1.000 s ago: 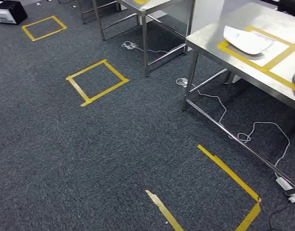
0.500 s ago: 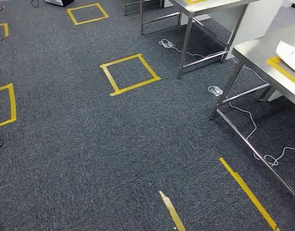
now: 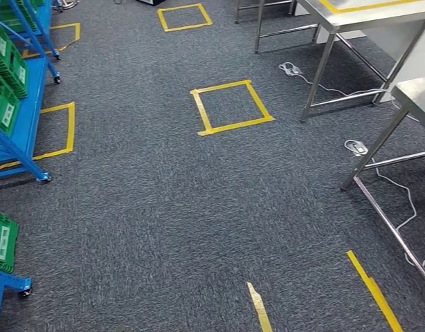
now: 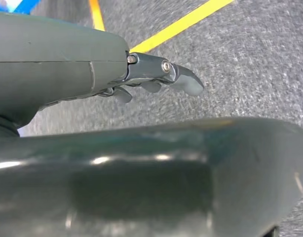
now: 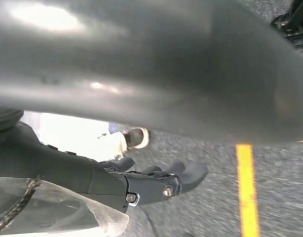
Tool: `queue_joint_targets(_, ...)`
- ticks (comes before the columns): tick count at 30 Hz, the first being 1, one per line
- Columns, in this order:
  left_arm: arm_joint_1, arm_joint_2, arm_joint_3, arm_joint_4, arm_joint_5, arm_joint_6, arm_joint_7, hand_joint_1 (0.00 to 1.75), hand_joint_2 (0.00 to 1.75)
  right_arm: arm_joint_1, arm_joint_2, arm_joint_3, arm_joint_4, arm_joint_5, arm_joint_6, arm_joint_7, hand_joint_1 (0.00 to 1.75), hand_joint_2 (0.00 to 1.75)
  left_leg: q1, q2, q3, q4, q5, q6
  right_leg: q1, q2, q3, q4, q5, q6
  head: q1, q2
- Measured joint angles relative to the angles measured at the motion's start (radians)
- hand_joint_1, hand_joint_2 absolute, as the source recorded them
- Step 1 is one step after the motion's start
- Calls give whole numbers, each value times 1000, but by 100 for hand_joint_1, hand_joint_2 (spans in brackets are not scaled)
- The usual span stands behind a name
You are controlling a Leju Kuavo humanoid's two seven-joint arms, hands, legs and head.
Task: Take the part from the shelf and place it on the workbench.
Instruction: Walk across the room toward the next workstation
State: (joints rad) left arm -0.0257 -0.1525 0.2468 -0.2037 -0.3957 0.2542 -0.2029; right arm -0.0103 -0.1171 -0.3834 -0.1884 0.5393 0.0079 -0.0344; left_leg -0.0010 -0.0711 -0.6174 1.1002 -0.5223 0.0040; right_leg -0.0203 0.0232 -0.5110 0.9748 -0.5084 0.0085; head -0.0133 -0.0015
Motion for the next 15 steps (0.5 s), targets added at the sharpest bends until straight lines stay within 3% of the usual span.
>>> queue_joint_targets(1, -2, 0, 1, 0, -7, 3, -2, 0, 0, 2, 0, -1, 0, 0, 0, -1, 0, 0, 0, 31, -30, 64, -34, -5, 2, -16, 2, -1, -1, -2, -2, 0)
queue_joint_targets(2, -3, 0, 0, 0, -19, 8, -5, 0, 0, 5, 0, -3, 0, 0, 0, -4, 0, 0, 2, 47, -60, 129, -63, -9, 2, -33, 4, -1, -3, -3, -3, 0)
queue_joint_targets(3, -4, 1, -3, 0, -39, 15, -8, 0, 0, 7, 0, -6, 0, 0, 0, -9, 0, 0, 5, 55, -82, 177, -78, -13, 3, -49, 5, 0, -5, -3, -2, 0)
queue_joint_targets(4, -5, 2, -10, 0, -64, 24, -12, 0, 0, 7, 0, -9, 0, 2, 1, -16, 0, 0, 9, 60, -88, 192, -73, -17, 3, -64, 7, 0, -8, -2, -3, 0)
queue_joint_targets(6, -10, 6, -27, 0, -109, 38, -13, 0, 0, 7, 0, -15, 0, 12, 1, -29, 0, 0, 16, 76, -44, 108, -15, -22, 1, -92, 13, 1, -13, 3, -3, 0)
queue_joint_targets(8, -21, 6, -43, 0, -128, 61, -2, 0, 0, 3, 20, -16, 0, 40, -32, -22, 0, 0, 15, 130, 20, -19, 35, -23, 6, -115, 20, 5, -22, 14, -4, 0)
queue_joint_targets(10, -29, 2, -50, 0, -130, 82, 11, 0, 0, -2, 54, -13, 0, 68, -80, -2, 0, 0, 10, 170, 44, -73, 43, -19, 13, -127, 22, 11, -30, 22, -5, 0)
queue_joint_targets(13, -31, 1, -50, 0, -130, 88, 14, 0, 0, -3, 69, -12, 0, 75, -98, 6, 0, 0, 10, 168, 43, -76, 45, -15, 15, -129, 21, 13, -32, 23, -5, 0)
queue_joint_targets(15, -31, -5, -51, 0, -131, 99, 22, 0, 0, -17, 122, -6, -2, 87, -149, 23, 0, 0, 11, 155, 40, -74, 44, -6, 17, -140, 26, 8, -32, 27, -2, 0)
